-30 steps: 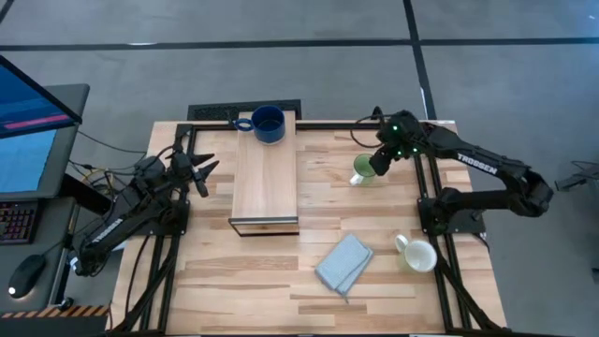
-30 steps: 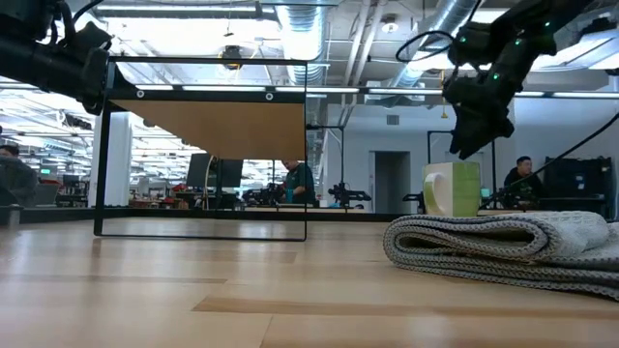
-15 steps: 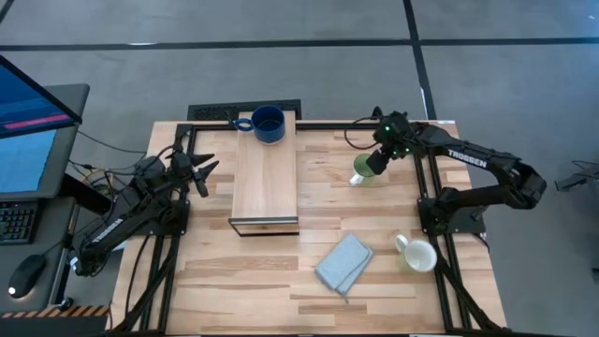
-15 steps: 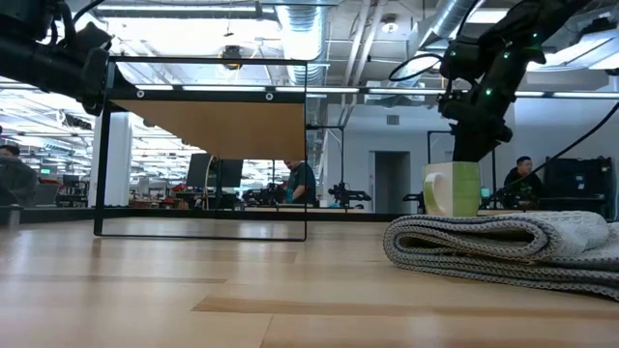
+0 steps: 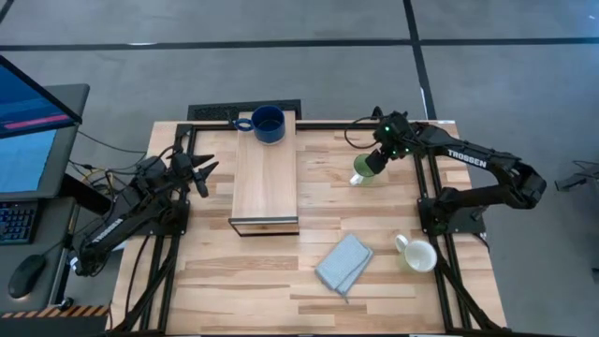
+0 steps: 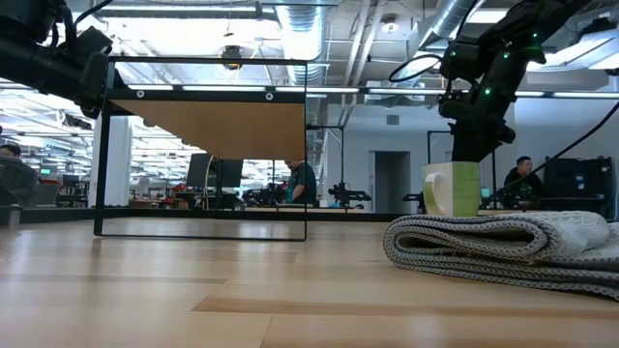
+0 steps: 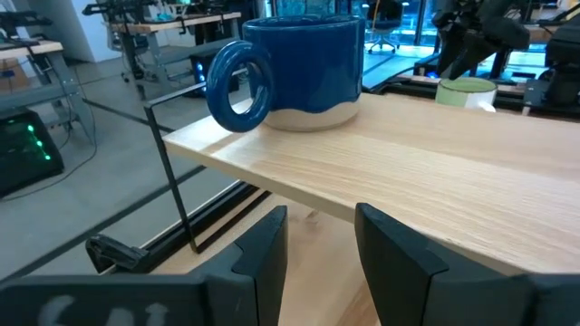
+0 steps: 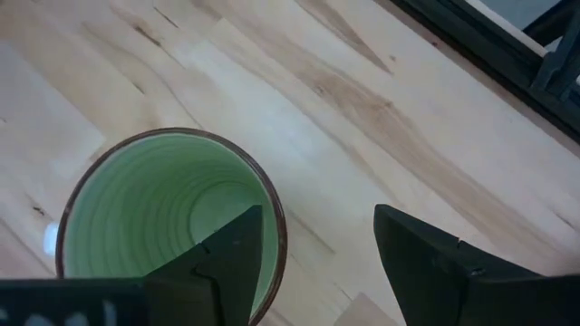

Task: Stack small to large cups/mugs on shelf
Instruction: Put the white green mug on the shelf

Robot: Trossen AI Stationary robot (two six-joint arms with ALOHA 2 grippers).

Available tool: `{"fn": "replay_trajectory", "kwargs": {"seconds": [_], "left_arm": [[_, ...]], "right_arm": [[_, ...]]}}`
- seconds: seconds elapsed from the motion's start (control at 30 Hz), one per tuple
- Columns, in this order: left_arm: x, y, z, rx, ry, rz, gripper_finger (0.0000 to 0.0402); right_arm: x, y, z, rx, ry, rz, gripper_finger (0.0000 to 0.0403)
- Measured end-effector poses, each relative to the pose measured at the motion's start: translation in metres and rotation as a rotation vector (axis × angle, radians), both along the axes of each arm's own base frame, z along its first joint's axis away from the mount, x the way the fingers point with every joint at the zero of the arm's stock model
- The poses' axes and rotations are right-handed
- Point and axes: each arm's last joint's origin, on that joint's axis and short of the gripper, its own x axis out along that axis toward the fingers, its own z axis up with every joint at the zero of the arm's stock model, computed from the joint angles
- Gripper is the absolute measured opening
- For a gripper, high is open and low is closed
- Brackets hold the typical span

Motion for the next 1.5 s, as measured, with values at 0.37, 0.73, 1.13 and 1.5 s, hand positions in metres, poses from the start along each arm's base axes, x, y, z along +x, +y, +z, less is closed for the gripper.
{"fn": "replay_trajectory", "kwargs": {"seconds": [0.37, 0.73, 1.13, 1.5], "left_arm": [[0.0, 0.0, 0.0, 0.001, 0.001, 0.003, 0.0123], [0.0, 0.0, 0.0, 0.0, 0.001, 0.003, 0.0123], [0.0, 0.0, 0.0, -0.001, 0.003, 0.002, 0.0123], [0.0, 0.0, 0.0, -0.001, 0.003, 0.002, 0.0123]], "right_arm": [[0.009, 0.011, 0.0, 0.01, -0.008, 0.042, 0.0235], [0.015, 0.019, 0.0, -0.042, 0.025, 0.024, 0.0235], [0.022, 0.014, -0.019, 0.012, 0.072, -0.011, 0.0235], [0.03, 0.008, -0.032, 0.029, 0.097, -0.01, 0.0192]]}}
